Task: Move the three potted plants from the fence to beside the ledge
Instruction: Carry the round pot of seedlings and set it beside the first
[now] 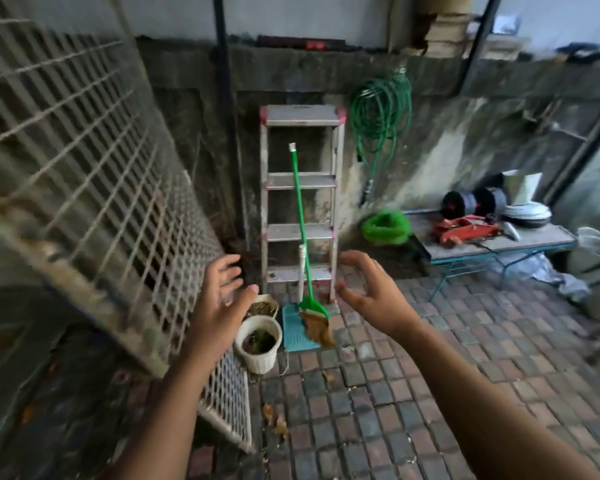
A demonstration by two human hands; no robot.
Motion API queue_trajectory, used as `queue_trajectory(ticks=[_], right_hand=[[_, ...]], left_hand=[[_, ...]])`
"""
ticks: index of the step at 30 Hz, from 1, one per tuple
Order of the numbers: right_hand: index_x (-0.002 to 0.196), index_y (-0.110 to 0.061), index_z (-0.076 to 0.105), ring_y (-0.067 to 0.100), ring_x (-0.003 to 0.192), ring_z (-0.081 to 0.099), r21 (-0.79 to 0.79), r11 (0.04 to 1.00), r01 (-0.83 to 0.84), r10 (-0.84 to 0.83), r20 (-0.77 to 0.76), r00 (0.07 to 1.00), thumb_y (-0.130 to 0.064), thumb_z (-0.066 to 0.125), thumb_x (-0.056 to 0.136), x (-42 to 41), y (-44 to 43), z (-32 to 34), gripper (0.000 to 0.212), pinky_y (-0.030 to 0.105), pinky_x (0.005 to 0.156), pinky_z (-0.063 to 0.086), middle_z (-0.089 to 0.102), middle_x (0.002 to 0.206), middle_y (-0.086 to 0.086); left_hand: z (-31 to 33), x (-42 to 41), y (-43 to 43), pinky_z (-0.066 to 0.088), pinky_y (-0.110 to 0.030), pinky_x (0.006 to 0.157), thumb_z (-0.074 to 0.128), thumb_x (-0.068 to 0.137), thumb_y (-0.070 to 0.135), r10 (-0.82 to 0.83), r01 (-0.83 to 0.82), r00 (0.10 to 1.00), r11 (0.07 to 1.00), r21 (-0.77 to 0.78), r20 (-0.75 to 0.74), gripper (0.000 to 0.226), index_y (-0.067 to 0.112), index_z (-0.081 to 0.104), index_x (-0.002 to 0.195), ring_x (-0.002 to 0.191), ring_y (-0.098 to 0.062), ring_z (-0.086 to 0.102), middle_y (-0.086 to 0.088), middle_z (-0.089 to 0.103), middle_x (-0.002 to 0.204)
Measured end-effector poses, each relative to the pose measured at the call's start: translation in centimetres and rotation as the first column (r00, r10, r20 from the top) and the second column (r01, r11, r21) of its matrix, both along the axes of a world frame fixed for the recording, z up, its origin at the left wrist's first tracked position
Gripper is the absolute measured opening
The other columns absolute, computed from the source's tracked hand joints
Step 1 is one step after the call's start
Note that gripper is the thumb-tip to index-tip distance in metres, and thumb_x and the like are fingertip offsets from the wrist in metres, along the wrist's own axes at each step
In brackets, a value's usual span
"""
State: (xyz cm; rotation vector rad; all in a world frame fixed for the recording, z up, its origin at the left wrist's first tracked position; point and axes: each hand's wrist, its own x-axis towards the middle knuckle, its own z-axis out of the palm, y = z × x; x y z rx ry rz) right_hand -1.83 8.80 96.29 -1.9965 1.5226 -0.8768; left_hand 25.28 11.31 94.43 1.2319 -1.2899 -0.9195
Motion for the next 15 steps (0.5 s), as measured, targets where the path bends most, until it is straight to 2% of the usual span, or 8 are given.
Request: queue_trajectory(ticks=[2, 3, 5, 7, 9, 10, 12, 15], right_hand=[[0.133, -0.008, 0.06, 0.025, 0.13, 0.055, -0.022, 1.0, 0.006, -0.006, -0.008, 1.0, -0.008, 0.076, 0.091, -3.0, -4.8, -0.5, 0.045, 0.032, 0.111, 0.042, 0.062, 0.133, 0.01], [0.132, -0.007, 0.06, 0.026, 0.13, 0.055, -0.023, 1.0, 0.003, -0.003, -0.002, 1.0, -0.008, 0.076, 0.091, -4.5, -7.5, -1.0, 0.044, 0.036, 0.111, 0.042, 0.062, 0.132, 0.011], [0.133, -0.007, 0.059, 0.027, 0.128, 0.055, -0.02, 1.0, -0.02, 0.021, 0.017, 1.0, -0.007, 0.075, 0.091, -7.0, -13.2, -2.5, 0.045, 0.035, 0.111, 0.042, 0.062, 0.131, 0.012], [0.135, -0.009, 0.057, 0.023, 0.127, 0.055, 0.014, 0.999, -0.045, 0.044, 0.072, 0.996, -0.009, 0.075, 0.092, -8.7, -19.4, -4.1, 0.047, 0.026, 0.107, 0.039, 0.06, 0.131, 0.011], [0.138, -0.012, 0.054, 0.017, 0.127, 0.053, 0.045, 0.994, -0.096, 0.089, 0.145, 0.985, -0.014, 0.075, 0.094, -9.3, -25.7, -5.6, 0.049, 0.024, 0.107, 0.038, 0.058, 0.135, 0.008], [0.139, -0.014, 0.053, 0.014, 0.126, 0.052, 0.067, 0.989, -0.131, 0.118, 0.172, 0.978, -0.017, 0.075, 0.094, -9.3, -28.6, -6.3, 0.05, 0.024, 0.108, 0.038, 0.057, 0.136, 0.006], [0.139, -0.019, 0.051, 0.01, 0.125, 0.051, 0.077, 0.976, -0.203, 0.185, 0.194, 0.963, -0.026, 0.074, 0.093, -8.4, -34.0, -7.4, 0.052, 0.028, 0.107, 0.041, 0.056, 0.133, 0.002], [0.141, -0.025, 0.048, 0.02, 0.127, 0.054, 0.109, 0.949, -0.295, 0.266, 0.225, 0.937, -0.033, 0.07, 0.091, -6.3, -40.0, -8.8, 0.056, 0.045, 0.111, 0.047, 0.056, 0.131, 0.004]], left_hand=[[-1.5, -2.4, -5.3, 0.046, -0.034, 0.101, 0.068, 0.101, 0.007, -0.004, 0.003, 1.0, 1.0, 0.017, 0.016, 0.045, 0.029, 0.048, 0.134, 0.132, -0.027, 0.057, -0.007, 0.053, 0.137], [-2.1, -3.5, -7.9, 0.046, -0.037, 0.102, 0.065, 0.101, 0.002, 0.009, -0.01, 1.0, 1.0, 0.021, 0.023, 0.046, 0.028, 0.048, 0.135, 0.132, -0.028, 0.056, -0.008, 0.053, 0.138], [-3.6, -5.7, -12.8, 0.045, -0.039, 0.102, 0.065, 0.101, 0.001, 0.052, -0.053, 0.998, 0.998, 0.023, 0.034, 0.048, 0.027, 0.047, 0.136, 0.13, -0.029, 0.056, -0.011, 0.053, 0.139], [-5.4, -7.6, -17.3, 0.045, -0.04, 0.101, 0.074, 0.097, 0.013, 0.117, -0.119, 0.993, 0.992, 0.052, 0.03, 0.053, 0.03, 0.045, 0.138, 0.127, -0.028, 0.058, -0.012, 0.055, 0.14], [-6.7, -9.1, -21.4, 0.045, -0.038, 0.096, 0.077, 0.093, 0.025, 0.203, -0.204, 0.979, 0.978, 0.051, 0.033, 0.059, 0.033, 0.043, 0.14, 0.124, -0.028, 0.061, -0.007, 0.057, 0.137], [-7.4, -9.6, -23.1, 0.045, -0.037, 0.094, 0.074, 0.094, 0.023, 0.236, -0.238, 0.971, 0.969, 0.066, 0.039, 0.058, 0.036, 0.042, 0.141, 0.123, -0.028, 0.061, -0.004, 0.057, 0.134], [-8.8, -10.2, -25.9, 0.047, -0.034, 0.091, 0.07, 0.097, 0.016, 0.303, -0.305, 0.952, 0.948, 0.091, 0.039, 0.057, 0.041, 0.039, 0.139, 0.12, -0.027, 0.063, -0.002, 0.059, 0.133], [-11.1, -9.5, -28.6, 0.05, -0.033, 0.09, 0.071, 0.097, 0.01, 0.423, -0.424, 0.905, 0.893, 0.15, 0.037, 0.059, 0.038, 0.038, 0.137, 0.121, -0.028, 0.064, -0.009, 0.057, 0.14]])
